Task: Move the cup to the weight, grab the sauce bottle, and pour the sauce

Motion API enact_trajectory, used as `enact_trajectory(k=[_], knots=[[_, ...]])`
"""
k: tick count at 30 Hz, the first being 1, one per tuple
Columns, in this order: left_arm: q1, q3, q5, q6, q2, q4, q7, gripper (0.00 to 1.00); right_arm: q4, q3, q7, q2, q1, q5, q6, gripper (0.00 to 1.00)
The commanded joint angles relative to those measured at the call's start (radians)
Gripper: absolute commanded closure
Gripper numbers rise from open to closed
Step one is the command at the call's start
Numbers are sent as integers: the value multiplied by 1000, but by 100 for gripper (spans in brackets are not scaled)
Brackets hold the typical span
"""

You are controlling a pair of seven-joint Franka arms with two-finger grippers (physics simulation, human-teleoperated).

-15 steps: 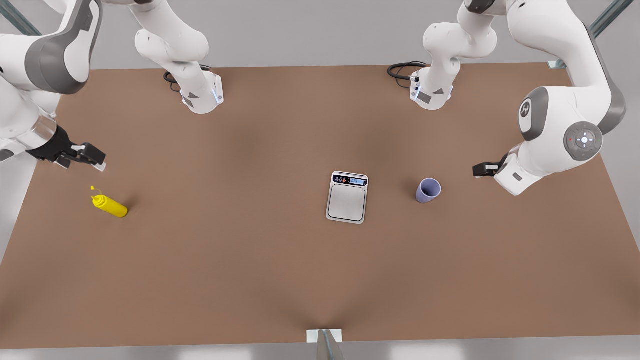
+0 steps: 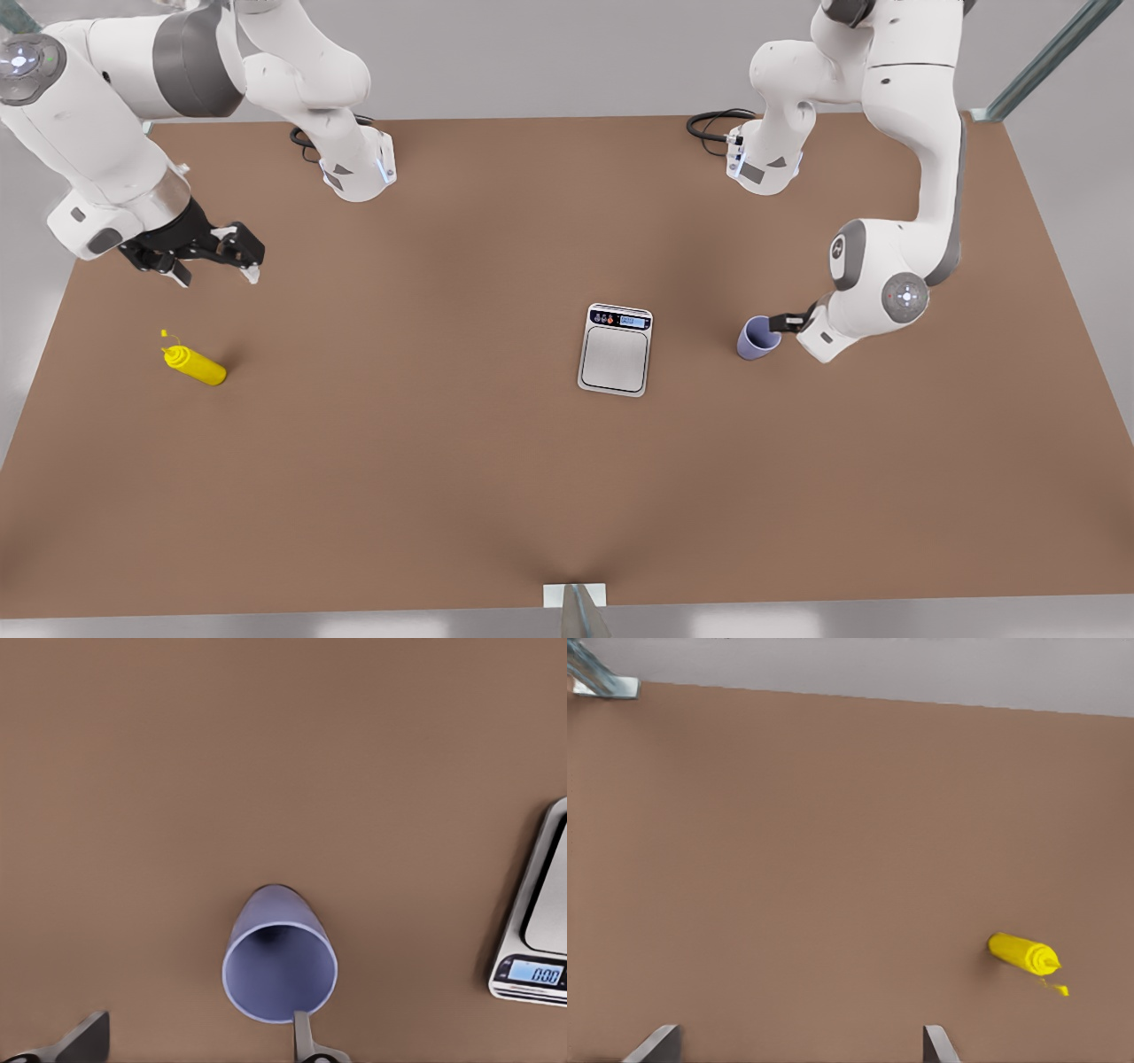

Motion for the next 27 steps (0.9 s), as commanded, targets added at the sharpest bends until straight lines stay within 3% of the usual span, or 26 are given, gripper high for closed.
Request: enact_trajectory(k=[1, 6, 15, 16, 17, 18, 21, 27], knots=[[0, 0, -4, 16, 0, -13, 0, 0, 0, -3, 0, 12, -125, 3, 27, 0], [4, 0, -4, 142, 11, -117, 32, 0, -1, -11, -8, 45, -139, 9, 69, 0], [4, -3, -10, 248, 87, -119, 34, 0, 8, -60, -20, 16, -127, 0, -45, 0], [4, -14, -10, 259, 87, -119, 34, 12, 5, -58, -23, 17, -125, 0, -40, 0], [4, -14, -10, 257, 87, -119, 32, 43, 2, -57, -23, 17, -125, 1, -40, 0], [4, -15, -10, 259, 90, -119, 32, 61, 0, -57, -23, 17, -124, 1, -37, 0], [4, -15, -12, 259, 96, -119, 32, 72, 124, -63, -17, 146, -101, 0, -128, 0], [4, -35, -13, 260, 104, -119, 19, 79, 126, -67, -18, 147, -93, -2, -92, 0]])
